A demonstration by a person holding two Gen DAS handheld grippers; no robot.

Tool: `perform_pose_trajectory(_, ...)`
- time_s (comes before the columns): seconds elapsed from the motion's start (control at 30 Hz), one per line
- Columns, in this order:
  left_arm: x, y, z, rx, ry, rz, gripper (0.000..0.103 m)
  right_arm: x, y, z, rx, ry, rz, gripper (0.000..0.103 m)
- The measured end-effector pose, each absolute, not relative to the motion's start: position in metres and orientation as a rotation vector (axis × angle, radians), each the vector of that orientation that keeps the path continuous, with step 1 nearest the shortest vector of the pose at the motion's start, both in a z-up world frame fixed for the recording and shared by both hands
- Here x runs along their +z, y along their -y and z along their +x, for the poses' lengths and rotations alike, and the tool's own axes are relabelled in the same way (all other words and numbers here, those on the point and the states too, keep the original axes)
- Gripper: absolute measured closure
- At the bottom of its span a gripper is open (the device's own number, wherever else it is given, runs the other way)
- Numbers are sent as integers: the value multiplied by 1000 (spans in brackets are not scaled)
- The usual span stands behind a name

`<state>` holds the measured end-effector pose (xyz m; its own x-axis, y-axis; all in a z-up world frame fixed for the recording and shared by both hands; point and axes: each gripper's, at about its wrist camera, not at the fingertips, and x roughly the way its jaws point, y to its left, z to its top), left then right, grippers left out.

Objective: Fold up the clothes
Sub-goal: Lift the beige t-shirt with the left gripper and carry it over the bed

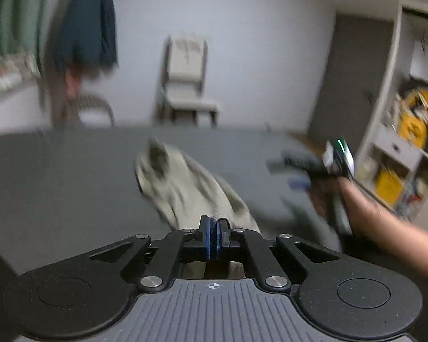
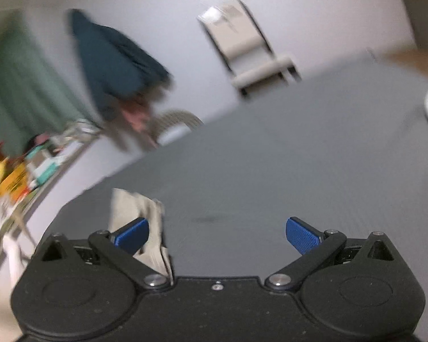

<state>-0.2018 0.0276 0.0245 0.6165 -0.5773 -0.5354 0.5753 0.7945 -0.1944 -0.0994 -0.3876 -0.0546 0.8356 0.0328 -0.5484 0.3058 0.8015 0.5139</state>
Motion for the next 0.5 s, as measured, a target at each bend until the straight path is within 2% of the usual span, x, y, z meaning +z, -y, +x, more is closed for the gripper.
perform_pose_trajectory(0.07, 13, -29, -209, -699, -675, -26, 101, -63, 390, -94, -151, -609, 661, 0)
perform_pose_trajectory(0.13, 29, -23, -207, -695, -707, -47, 100, -69, 383, -86, -123, -646, 668, 0)
perform_pose_trajectory(0.23, 42, -29, -215, -642, -678, -82, 83, -75, 365, -73, -65, -661, 669, 0)
perform_pose_trajectory(0.27, 44, -34, -217, -617, -657, -92, 60, -77, 359, -67, -41, -660, 664, 1)
perform_pose_trajectory(0.3, 49, -41, -218, -575, -634, -102, 30, -77, 352, -60, -19, -657, 658, 3)
perform_pose_trajectory(0.37, 55, -50, -222, -491, -567, -131, 4, -74, 338, -42, 26, -644, 642, 9)
perform_pose_trajectory(0.4, 57, -55, -224, -467, -517, -150, 1, -73, 333, -31, 43, -635, 636, 13)
perform_pose_trajectory(0.47, 62, -61, -216, -477, -490, -158, 1, -72, 327, -8, 66, -630, 624, 20)
perform_pose_trajectory(0.5, 64, -59, -204, -488, -487, -154, 1, -73, 325, 4, 71, -633, 621, 28)
